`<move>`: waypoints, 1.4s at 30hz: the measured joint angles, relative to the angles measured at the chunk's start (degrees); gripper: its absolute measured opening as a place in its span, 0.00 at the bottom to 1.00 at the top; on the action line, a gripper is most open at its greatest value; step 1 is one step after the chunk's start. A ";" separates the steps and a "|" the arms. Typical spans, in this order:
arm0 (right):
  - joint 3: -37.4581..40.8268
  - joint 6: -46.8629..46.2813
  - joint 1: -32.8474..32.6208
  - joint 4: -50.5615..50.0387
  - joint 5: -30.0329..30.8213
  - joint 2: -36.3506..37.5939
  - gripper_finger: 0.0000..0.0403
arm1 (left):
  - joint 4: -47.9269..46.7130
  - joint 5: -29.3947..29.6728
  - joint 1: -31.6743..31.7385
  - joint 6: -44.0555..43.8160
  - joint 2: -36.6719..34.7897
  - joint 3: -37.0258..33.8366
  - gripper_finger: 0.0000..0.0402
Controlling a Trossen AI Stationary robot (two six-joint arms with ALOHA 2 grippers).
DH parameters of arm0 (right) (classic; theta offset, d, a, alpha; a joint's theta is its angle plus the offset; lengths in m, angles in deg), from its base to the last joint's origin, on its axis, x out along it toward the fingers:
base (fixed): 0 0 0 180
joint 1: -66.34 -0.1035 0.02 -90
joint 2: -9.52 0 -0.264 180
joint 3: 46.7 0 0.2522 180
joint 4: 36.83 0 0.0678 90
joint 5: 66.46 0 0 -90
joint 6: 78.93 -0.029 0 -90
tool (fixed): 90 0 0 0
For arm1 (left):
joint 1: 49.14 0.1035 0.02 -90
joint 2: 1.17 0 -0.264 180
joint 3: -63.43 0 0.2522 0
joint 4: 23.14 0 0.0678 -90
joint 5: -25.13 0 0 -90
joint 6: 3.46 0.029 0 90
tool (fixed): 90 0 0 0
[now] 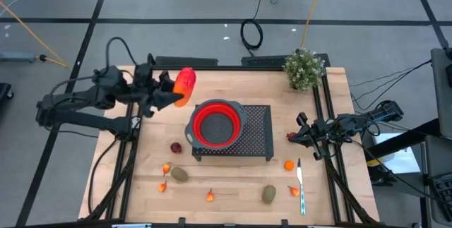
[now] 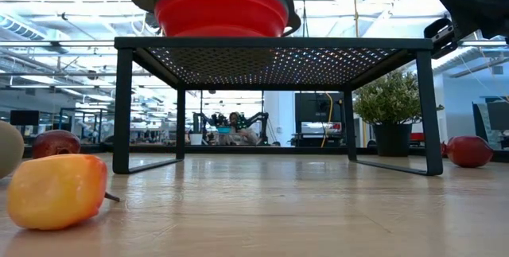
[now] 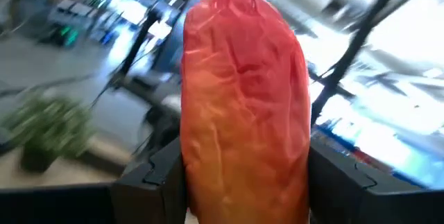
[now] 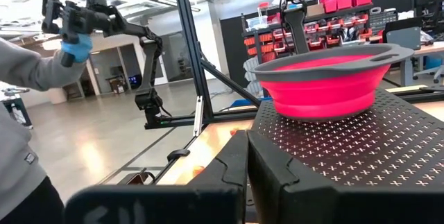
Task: Pick & Place Fruit
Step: Put the orange mango into the red strainer bowl on the shelf
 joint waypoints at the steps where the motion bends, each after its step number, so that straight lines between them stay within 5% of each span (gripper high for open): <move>1: 0.00 0.00 0.00 0.00 0.01 0.00 0.00 | 3.17 -0.02 -0.56 -0.16 0.00 -1.04 0.54; 16: 0.00 0.02 0.00 0.02 0.01 0.02 0.00 | 48.02 1.48 -7.66 -4.77 0.03 -19.13 0.54; 25: 0.00 0.02 0.00 0.00 0.01 0.00 0.00 | 52.09 3.25 -10.34 -3.07 0.00 -20.40 0.54; 42: 0.01 0.04 0.00 0.00 0.03 0.00 0.00 | 53.76 -26.05 -14.18 23.60 0.02 -20.40 0.54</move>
